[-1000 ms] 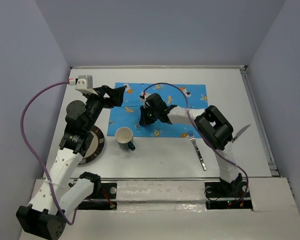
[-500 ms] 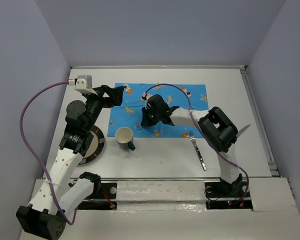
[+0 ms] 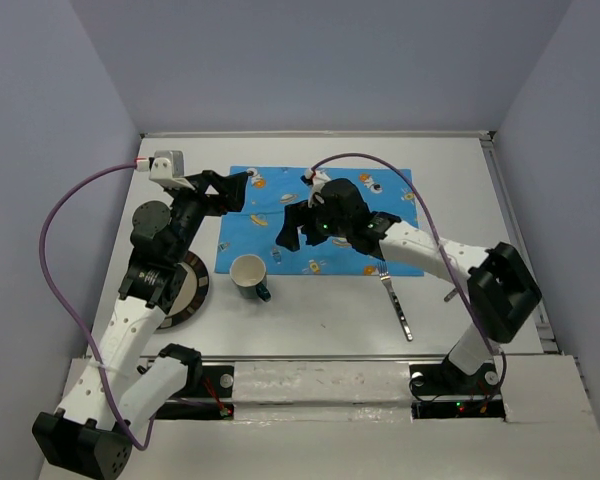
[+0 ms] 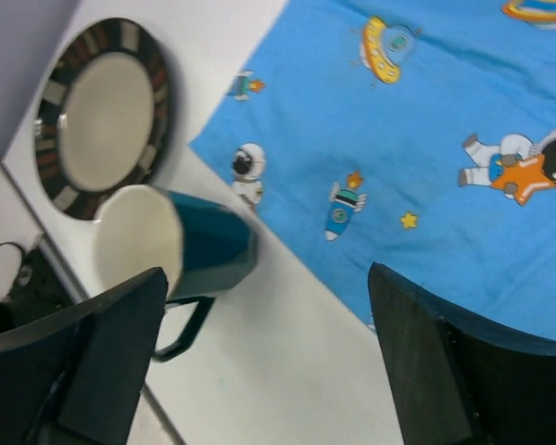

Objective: Set the dinner table for one person

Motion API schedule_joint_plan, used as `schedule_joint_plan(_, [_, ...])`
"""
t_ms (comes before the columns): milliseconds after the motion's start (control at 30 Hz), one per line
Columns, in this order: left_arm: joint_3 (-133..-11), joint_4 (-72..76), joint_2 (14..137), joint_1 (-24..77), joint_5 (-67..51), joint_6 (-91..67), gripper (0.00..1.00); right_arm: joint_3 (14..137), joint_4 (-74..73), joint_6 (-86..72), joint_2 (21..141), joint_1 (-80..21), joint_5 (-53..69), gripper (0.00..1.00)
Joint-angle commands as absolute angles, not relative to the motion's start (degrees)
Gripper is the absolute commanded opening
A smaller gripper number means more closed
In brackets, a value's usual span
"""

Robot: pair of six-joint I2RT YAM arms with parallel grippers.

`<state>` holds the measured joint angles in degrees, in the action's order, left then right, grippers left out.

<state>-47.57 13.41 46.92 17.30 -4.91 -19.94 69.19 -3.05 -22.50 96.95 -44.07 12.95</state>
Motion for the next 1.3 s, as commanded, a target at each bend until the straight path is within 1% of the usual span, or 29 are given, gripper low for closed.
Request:
schedule_joint_plan(0, [-47.46, 15.64, 44.83, 17.32, -5.27, -19.42, 0.99, 68.55, -2.19, -22.15, 93.08, -48.15, 15.03, 1.0])
schedule_joint_plan(100, [-47.29, 15.82, 44.21, 17.14, -5.36, -19.34, 0.99, 73.02, -4.56, -20.83, 96.31, -51.41, 13.29, 1.0])
schedule_joint_plan(167, [-47.29, 15.91, 44.21, 17.23, -5.36, -19.25, 0.99, 76.7, -7.19, -20.13, 98.6, -52.73, 11.0, 0.94])
schedule_joint_plan(333, [-47.46, 15.82, 43.51, 17.14, -5.45, -19.16, 0.99, 79.71, -9.22, -19.86, 104.05, -54.05, 4.41, 0.9])
schedule_joint_plan(433, [-47.46, 15.82, 43.16, 17.14, -5.71, -19.34, 0.99, 81.3, -9.84, -20.13, 106.25, -55.28, 4.22, 0.87])
schedule_joint_plan(500, [-47.46, 15.91, 42.89, 16.96, -5.8, -19.34, 0.99, 82.17, -10.19, -20.3, 108.36, -56.16, 4.4, 0.73])
schedule_joint_plan(533, [-47.46, 15.82, 42.72, 16.96, -5.8, -19.34, 0.99, 82.7, -10.37, -20.3, 108.8, -57.03, 4.13, 0.67])
schedule_joint_plan(567, [-47.46, 15.82, 42.63, 16.96, -5.8, -19.34, 0.99, 83.49, -10.55, -20.3, 109.24, -57.04, 3.35, 0.57])
schedule_joint_plan(600, [-47.46, 15.82, 42.54, 16.88, -6.06, -19.51, 0.99, 83.84, -10.55, -20.48, 109.51, -57.82, 2.21, 0.39])
schedule_joint_plan(667, [-47.46, 15.91, 42.54, 16.87, -6.5, -19.6, 0.99, 84.81, -10.46, -20.39, 109.25, -58.54, 0.98, 0.22])
schedule_joint_plan(700, [-47.46, 16.0, 42.63, 16.79, -6.68, -19.69, 0.99, 85.08, -10.46, -19.96, 108.64, -59.23, 0.36, 0.04])
schedule_joint_plan(733, [-47.55, 16.0, 42.54, 16.87, -6.94, -19.77, 0.99, 85.34, -10.46, -19.78, 108.11, -59.76, -1.82, 0.0])
schedule_joint_plan(867, [-47.55, 15.91, 41.84, 16.79, -6.59, -19.6, 0.99, 86.92, -10.89, -18.55, 103.81, -59.77, -5.08, 0.0])
schedule_joint_plan(933, [-47.55, 15.82, 41.49, 16.7, -6.15, -19.51, 0.99, 87.45, -11.95, -16.53, 100.66, -58.37, -9.03, 0.0])
schedule_joint_plan(1000, [-47.55, 15.91, 41.4, 16.7, -6.15, -19.6, 0.99, 87.28, -12.3, -15.21, 98.62, -55.74, -10.1, 0.0])
schedule_joint_plan(1033, [-47.55, 15.82, 41.31, 16.7, -6.24, -19.51, 0.99, 87.01, -12.48, -15.12, 97.74, -51.55, -10.02, 0.0])
schedule_joint_plan(1067, [-47.55, 15.91, 41.31, 16.61, -6.41, -19.69, 0.99, 86.84, -12.92, -15.03, 96.86, -51.5, -9.58, 0.0])
schedule_joint_plan(1167, [-47.55, 16.17, 41.13, 16.61, -7.03, -19.95, 0.99, 86.66, -14.67, -15.03, 94.66, -38.02, -8.09, 0.0])
schedule_joint_plan(1267, [-47.55, 16.26, 40.96, 16.7, -7.21, -20.13, 0.99, 89.2, -16.87, -14.15, 95.88, -30.52, -7.3, 0.0])
